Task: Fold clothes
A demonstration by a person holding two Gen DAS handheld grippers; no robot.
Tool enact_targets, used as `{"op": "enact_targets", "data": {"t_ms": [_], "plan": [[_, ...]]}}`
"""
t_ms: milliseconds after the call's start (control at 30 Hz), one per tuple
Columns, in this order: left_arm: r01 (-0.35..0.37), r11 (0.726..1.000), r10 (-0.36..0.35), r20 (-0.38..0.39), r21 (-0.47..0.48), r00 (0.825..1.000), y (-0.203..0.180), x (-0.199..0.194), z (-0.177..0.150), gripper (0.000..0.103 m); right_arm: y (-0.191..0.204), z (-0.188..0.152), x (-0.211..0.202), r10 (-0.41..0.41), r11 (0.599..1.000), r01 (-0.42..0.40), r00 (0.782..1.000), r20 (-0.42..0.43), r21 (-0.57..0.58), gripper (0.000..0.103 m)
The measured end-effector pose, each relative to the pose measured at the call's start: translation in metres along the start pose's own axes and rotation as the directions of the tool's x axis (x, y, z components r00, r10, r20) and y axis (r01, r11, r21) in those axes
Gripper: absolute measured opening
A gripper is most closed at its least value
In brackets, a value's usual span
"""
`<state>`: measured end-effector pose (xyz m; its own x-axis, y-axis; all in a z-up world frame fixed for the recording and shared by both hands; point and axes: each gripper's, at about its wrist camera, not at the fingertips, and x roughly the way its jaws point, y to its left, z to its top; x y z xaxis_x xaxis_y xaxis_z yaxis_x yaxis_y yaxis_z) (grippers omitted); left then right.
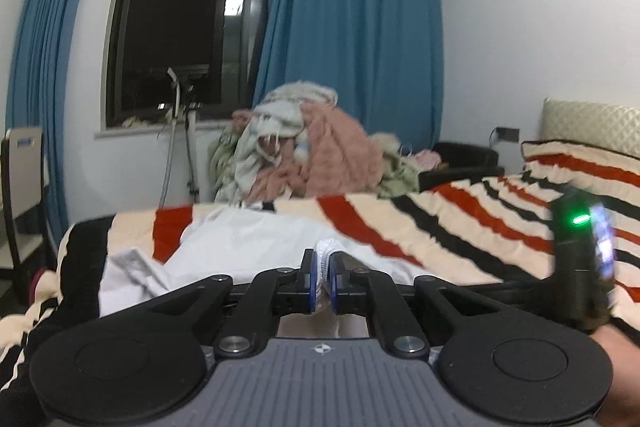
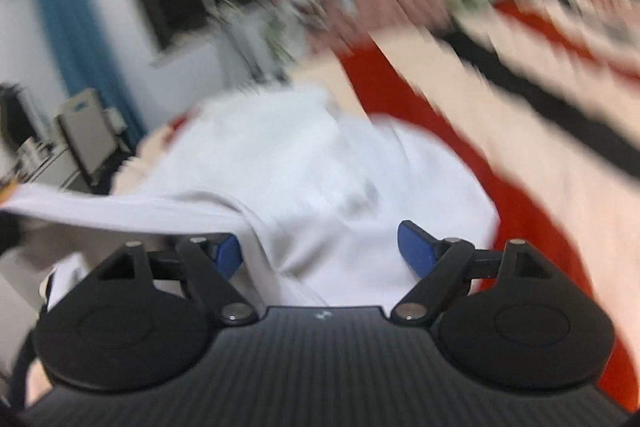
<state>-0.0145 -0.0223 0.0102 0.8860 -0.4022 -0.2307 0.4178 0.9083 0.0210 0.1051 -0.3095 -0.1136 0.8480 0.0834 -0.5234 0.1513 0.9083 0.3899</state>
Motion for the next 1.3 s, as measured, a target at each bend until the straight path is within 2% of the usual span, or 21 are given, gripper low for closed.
{"op": "enact_targets", "data": {"t_ms": [67, 133, 167, 233, 300, 367, 433, 500, 567, 667, 733, 800, 900, 1067, 1133, 1233, 1300], "plan": [[-0.017, 1.000, 0.017, 0.005, -0.009, 1.000, 0.001, -0.002, -0.001, 0.006, -0.016, -0.001, 0.005, -0.042, 0.994, 0.046, 0.998, -0.049, 0.100, 0.081], [-0.032, 0.999, 0.032, 0.005, -0.031, 0.999, 0.004, -0.004, -0.001, 0.006, -0.029, -0.004, -0.004, -0.069, 0.983, 0.074, 0.997, -0.034, 0.169, 0.082], [-0.035, 0.998, 0.035, 0.001, -0.058, 0.999, 0.008, -0.004, 0.001, 0.006, -0.032, 0.000, -0.010, -0.083, 0.980, 0.082, 0.997, -0.002, 0.183, 0.082], [-0.028, 0.995, 0.026, -0.020, -0.099, 0.999, 0.017, -0.004, 0.002, 0.006, -0.028, 0.005, -0.029, -0.106, 0.985, 0.088, 0.987, 0.119, 0.146, 0.083], [-0.019, 0.990, 0.013, -0.043, -0.136, 0.999, 0.025, -0.004, 0.002, 0.006, -0.023, 0.010, -0.048, -0.122, 0.989, 0.098, 0.963, 0.240, 0.107, 0.083], [-0.018, 0.987, 0.007, -0.068, -0.161, 0.998, 0.030, -0.003, 0.001, 0.007, -0.019, 0.015, -0.067, -0.131, 0.991, 0.113, 0.925, 0.358, 0.070, 0.083], [-0.021, 0.983, 0.004, -0.095, -0.181, 0.995, 0.034, -0.001, -0.001, 0.007, -0.006, 0.012, -0.085, -0.121, 0.991, 0.135, 0.889, 0.441, 0.000, 0.083], [-0.027, 0.979, 0.001, -0.128, -0.201, 0.992, 0.039, 0.002, -0.004, 0.008, 0.003, 0.010, -0.093, -0.090, 0.987, 0.144, 0.866, 0.492, -0.073, 0.083], [-0.034, 0.975, 0.001, -0.152, -0.217, 0.988, 0.044, 0.005, -0.006, 0.013, 0.009, 0.009, -0.095, -0.072, 0.982, 0.149, 0.863, 0.500, -0.115, 0.082], [-0.039, 0.967, -0.004, -0.166, -0.253, 0.986, 0.052, 0.007, -0.008, 0.028, 0.010, 0.008, -0.094, -0.070, 0.977, 0.161, 0.863, 0.500, -0.142, 0.082], [-0.038, 0.965, -0.006, -0.166, -0.260, 0.986, 0.054, 0.010, -0.009, 0.050, 0.011, 0.010, -0.094, -0.082, 0.976, 0.171, 0.863, 0.498, -0.136, 0.082], [-0.031, 0.968, -0.010, -0.163, -0.250, 0.987, 0.050, 0.014, -0.009, 0.060, 0.008, 0.012, -0.092, -0.092, 0.978, 0.171, 0.866, 0.491, -0.118, 0.082], [-0.041, 0.977, 0.005, -0.171, -0.208, 0.985, 0.039, 0.025, -0.012, 0.069, 0.006, 0.015, -0.089, -0.098, 0.982, 0.163, 0.873, 0.478, -0.096, 0.082], [-0.114, 0.992, 0.107, -0.121, -0.060, 0.987, 0.017, 0.045, -0.015, 0.070, 0.013, 0.011, -0.092, -0.123, 0.976, 0.195, 0.864, 0.489, -0.099, 0.082], [-0.101, 0.995, 0.099, -0.098, -0.020, 0.990, 0.008, 0.049, -0.015, 0.070, 0.015, 0.008, -0.092, -0.120, 0.975, 0.195, 0.865, 0.488, -0.106, 0.082], [-0.074, 0.997, 0.073, -0.076, -0.016, 0.994, -0.005, 0.050, -0.015, 0.071, 0.019, 0.005, -0.094, -0.111, 0.973, 0.197, 0.863, 0.493, -0.124, 0.082], [-0.091, 0.995, 0.088, -0.072, -0.040, 0.994, -0.011, 0.054, -0.013, 0.072, 0.022, 0.003, -0.097, -0.104, 0.972, 0.195, 0.857, 0.505, -0.131, 0.082]]}}
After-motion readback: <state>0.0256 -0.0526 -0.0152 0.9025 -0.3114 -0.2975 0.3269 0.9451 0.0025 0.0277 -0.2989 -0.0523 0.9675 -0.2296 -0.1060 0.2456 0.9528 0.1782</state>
